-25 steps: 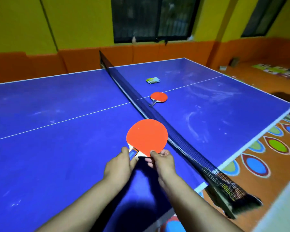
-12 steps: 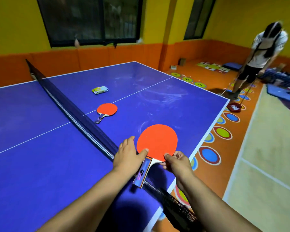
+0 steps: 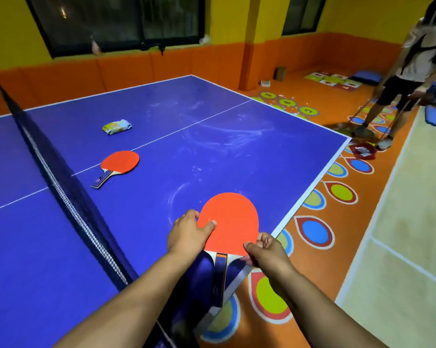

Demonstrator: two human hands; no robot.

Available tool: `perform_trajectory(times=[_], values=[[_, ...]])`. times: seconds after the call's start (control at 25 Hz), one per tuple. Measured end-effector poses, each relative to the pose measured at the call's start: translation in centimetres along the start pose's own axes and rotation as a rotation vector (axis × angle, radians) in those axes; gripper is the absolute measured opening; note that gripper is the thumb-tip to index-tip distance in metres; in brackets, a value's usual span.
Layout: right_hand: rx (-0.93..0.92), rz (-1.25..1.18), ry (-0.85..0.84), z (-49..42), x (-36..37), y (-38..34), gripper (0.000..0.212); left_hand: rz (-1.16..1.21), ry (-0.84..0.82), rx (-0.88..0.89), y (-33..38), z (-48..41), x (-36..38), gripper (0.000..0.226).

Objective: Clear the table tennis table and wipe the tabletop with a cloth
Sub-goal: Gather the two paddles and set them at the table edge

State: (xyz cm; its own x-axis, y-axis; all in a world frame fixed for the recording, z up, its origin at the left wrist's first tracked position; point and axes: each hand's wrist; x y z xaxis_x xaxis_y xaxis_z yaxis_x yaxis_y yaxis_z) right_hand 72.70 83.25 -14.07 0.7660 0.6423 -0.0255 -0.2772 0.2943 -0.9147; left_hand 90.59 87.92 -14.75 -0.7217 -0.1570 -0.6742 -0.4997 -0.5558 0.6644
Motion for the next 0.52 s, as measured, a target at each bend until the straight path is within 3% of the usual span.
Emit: perform_trajectory(times=[0.24,0.32,0.44,0.52], values=[[0.038,0.126,-0.228,-6.7,-10.9,1.2,0.003,0.156,0.146,-0.264,4.4,-4.0,7.4,0.028],[0.056,0.153,-0.296,-8.2,-12.9,0.7,0.01,0.203,0.201,-0.328,5.1,-4.6,8.4,0.026],[0.088,0.25,-0.36,-10.3,-14.1,-0.3,0.022,0.343,0.253,-0.336,5.6,-5.1,9.1,0.027],[0.084,0.255,-0.363,-12.0,-14.0,-0.6,0.014,0.462,0.265,-0.31,5.8,-5.8,9.3,0.03]])
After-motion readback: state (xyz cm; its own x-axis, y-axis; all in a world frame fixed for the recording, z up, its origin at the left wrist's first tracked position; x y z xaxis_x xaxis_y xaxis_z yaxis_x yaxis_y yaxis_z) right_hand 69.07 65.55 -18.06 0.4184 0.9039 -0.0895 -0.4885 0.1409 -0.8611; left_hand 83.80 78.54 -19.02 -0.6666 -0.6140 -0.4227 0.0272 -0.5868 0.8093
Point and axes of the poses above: each hand's wrist, its own z-axis away from the middle knuckle, its own x-axis out of the palm, y = z × x, and after that the axes turned 15 degrees about -y, right-handed
